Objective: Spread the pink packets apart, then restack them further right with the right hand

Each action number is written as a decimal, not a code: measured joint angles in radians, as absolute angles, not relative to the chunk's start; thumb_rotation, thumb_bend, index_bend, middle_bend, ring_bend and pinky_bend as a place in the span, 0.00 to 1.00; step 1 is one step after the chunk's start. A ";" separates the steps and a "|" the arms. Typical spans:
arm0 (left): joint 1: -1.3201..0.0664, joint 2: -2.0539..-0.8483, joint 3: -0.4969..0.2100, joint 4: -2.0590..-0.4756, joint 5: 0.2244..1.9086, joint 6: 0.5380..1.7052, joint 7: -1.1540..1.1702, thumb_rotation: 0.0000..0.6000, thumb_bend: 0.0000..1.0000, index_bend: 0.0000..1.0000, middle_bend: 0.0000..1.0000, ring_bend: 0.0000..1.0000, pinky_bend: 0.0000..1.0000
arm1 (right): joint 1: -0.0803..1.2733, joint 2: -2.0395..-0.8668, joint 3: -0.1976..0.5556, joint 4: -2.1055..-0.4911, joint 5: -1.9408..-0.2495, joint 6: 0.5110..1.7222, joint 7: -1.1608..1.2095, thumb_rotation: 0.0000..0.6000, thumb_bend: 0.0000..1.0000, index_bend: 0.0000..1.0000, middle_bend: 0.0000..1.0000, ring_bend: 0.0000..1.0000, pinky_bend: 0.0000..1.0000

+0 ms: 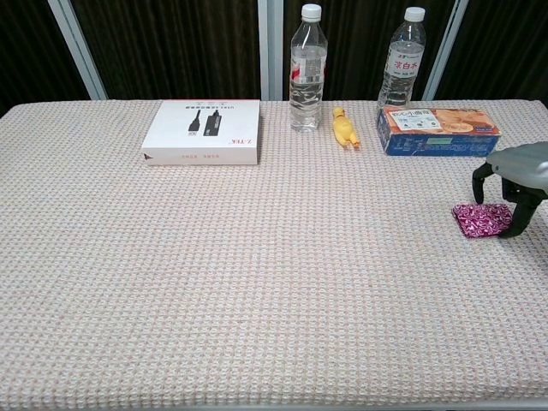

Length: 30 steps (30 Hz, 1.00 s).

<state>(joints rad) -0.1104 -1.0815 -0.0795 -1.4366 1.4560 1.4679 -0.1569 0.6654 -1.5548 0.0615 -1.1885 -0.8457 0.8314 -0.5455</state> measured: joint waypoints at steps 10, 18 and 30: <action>-0.109 -1.075 -0.081 -1.445 1.461 1.475 -0.158 1.00 0.00 0.25 0.23 0.12 0.24 | 0.668 -1.549 0.066 -1.204 -0.848 0.839 -0.557 1.00 0.00 0.39 1.00 1.00 1.00; -0.112 -1.063 -0.088 -1.468 1.465 1.486 -0.150 1.00 0.00 0.25 0.23 0.12 0.24 | 0.651 -1.485 0.080 -1.310 -0.885 0.903 -0.539 0.79 0.00 0.39 1.00 1.00 0.99; -0.113 -1.107 -0.083 -1.439 1.493 1.511 -0.122 1.00 0.00 0.25 0.23 0.12 0.24 | 0.418 -1.285 0.091 -1.478 -1.183 1.390 -0.332 0.18 0.00 0.00 0.06 0.00 0.05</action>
<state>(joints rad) -0.1133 -1.1069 -0.0833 -1.4386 1.4930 1.5111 -0.1216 0.4179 -1.2854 0.0912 -1.4780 -1.1827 1.3898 -0.3320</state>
